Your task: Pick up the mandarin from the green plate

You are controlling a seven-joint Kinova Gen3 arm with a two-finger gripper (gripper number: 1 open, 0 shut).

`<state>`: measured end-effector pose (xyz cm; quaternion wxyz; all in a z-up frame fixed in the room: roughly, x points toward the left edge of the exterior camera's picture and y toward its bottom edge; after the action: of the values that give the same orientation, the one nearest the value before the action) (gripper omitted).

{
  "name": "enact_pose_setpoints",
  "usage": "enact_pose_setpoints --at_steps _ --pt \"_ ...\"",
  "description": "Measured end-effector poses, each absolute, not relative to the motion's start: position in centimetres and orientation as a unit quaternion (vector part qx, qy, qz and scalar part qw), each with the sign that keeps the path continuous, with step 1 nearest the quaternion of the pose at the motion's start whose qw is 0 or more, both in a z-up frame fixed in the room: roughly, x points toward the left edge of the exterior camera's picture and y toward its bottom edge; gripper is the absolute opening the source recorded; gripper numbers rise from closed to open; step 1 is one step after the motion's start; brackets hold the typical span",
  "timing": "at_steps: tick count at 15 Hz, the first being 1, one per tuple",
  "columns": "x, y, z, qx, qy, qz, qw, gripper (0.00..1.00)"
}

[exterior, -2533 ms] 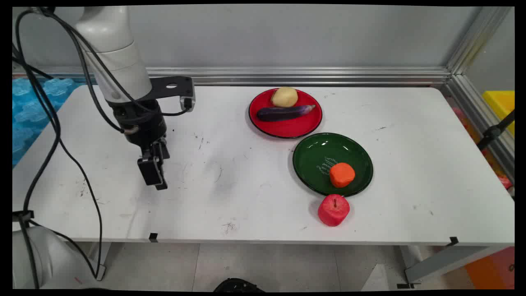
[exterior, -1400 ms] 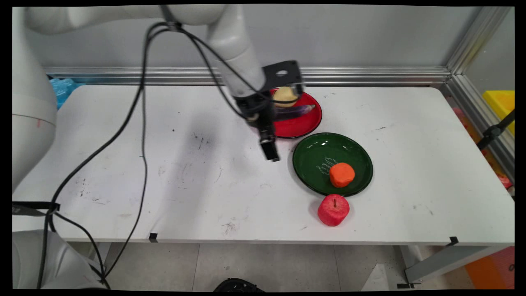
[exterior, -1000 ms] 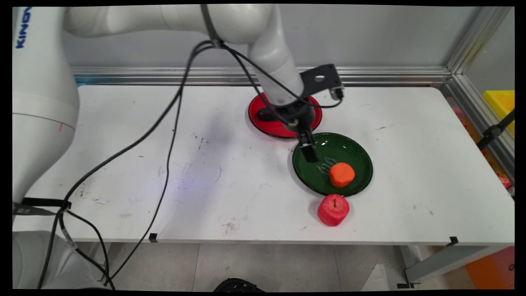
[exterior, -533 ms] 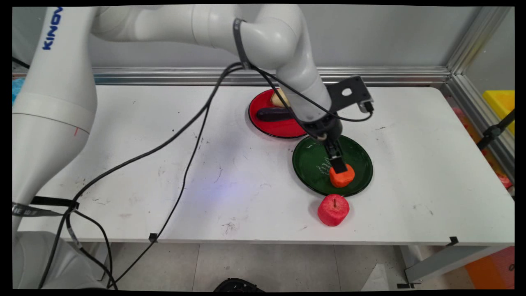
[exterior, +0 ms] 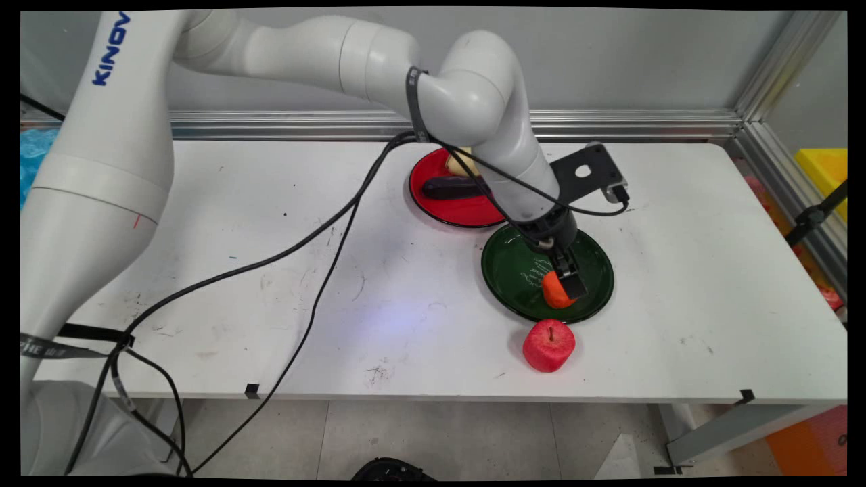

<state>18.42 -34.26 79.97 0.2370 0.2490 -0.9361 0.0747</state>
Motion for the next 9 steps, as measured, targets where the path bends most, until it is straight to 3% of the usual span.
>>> enact_pose_setpoints --at_steps 9 --pt "17.9 -33.5 77.7 0.270 -0.931 0.071 0.235 1.00"
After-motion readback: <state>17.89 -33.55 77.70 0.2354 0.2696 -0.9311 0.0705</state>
